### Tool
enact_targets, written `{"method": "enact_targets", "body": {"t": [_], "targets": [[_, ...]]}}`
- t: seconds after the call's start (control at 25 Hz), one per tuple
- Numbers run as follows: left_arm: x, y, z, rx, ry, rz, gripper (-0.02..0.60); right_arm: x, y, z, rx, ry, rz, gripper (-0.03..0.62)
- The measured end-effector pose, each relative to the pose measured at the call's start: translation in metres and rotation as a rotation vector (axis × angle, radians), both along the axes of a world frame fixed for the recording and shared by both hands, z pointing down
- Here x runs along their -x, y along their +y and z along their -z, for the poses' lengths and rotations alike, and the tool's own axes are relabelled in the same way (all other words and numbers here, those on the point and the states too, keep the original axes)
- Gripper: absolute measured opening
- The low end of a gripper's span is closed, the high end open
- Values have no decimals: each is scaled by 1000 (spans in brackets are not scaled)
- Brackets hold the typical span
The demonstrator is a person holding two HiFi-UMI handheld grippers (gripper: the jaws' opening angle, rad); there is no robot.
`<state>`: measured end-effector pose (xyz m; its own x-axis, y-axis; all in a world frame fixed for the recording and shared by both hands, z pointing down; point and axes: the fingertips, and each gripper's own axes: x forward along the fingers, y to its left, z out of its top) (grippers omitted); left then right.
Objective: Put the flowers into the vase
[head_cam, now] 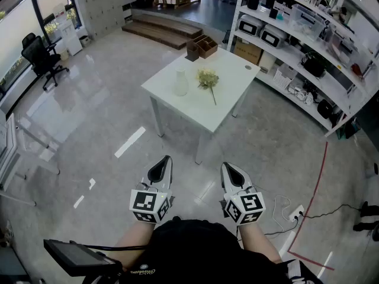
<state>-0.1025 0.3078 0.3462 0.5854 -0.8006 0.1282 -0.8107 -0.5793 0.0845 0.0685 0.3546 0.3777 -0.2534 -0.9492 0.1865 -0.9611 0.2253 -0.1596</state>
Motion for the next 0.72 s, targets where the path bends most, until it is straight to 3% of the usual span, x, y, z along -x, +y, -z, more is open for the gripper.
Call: {"method": "enact_targets", "body": {"t": [0.72], "targets": [[10,-20,-19,33,12,4,6,19,-20,-7,-1,10,35,-2]]}}
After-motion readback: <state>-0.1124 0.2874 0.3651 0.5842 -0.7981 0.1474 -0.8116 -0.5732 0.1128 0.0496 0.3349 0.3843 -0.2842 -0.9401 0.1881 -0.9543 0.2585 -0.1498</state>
